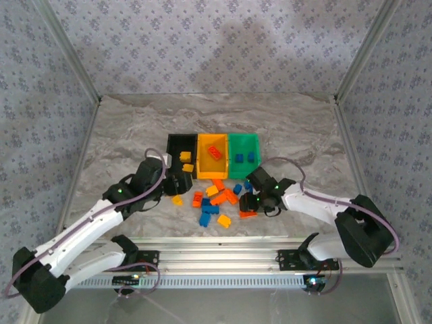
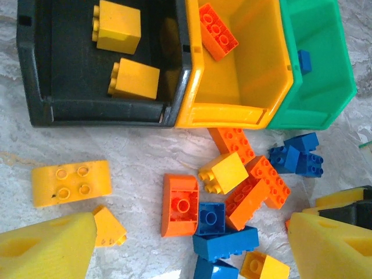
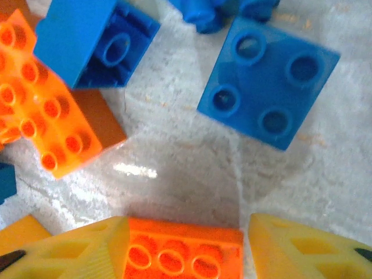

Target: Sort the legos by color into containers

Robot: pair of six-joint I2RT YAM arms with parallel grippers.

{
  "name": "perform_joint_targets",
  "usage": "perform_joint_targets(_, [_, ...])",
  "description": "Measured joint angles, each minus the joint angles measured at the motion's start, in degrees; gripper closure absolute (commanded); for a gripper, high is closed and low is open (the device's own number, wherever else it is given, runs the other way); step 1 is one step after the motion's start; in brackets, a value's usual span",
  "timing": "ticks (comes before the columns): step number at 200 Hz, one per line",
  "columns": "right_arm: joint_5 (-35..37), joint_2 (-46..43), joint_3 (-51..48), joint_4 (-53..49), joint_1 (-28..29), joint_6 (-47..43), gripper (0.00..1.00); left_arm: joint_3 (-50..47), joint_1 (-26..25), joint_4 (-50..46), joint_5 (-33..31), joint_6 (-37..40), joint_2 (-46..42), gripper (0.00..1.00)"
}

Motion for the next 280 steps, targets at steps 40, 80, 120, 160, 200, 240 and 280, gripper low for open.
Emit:
perform_joint_targets(40, [4.57, 1.2, 0.31, -2.51, 3.87, 3.37, 0.33, -2.6, 0.0, -0.83, 0.0, -0.7, -0.83, 0.14])
perform_joint_targets(80, [6.86, 3.23, 2.05, -2.6, 9.07, 5.79, 0.25, -2.6, 0.0, -1.51, 0.0, -0.7, -0.83, 0.14])
perform_joint_targets(120, [9.29, 3.32, 2.69, -3.32, 11.17, 7.93, 0.24, -2.71, 0.0, -1.46, 0.02, -1.09, -0.79, 0.13])
perform_joint_targets(160, [11.58, 2.69, 3.43, -4.46, 13.25, 9.49, 0.23, -3.08, 0.0, -1.44, 0.02, -1.14, -0.72, 0.13])
perform_joint_targets(200, [12.31, 2.69, 4.48, -4.7, 14.88, 9.66, 0.22, -3.34, 0.44, -1.49, 0.0, -1.2, -0.72, 0.13])
perform_joint_targets(240, [12.22, 5.11, 5.33, -4.66, 16.24, 9.64, 0.2, -3.58, 0.98, -1.44, 0.02, -1.55, -0.72, 0.13])
perform_joint_targets(280, [12.17, 7.19, 6.97, -4.44, 17.38, 9.66, 0.19, -4.2, 1.42, -1.62, 0.02, -1.73, -0.72, 0.13])
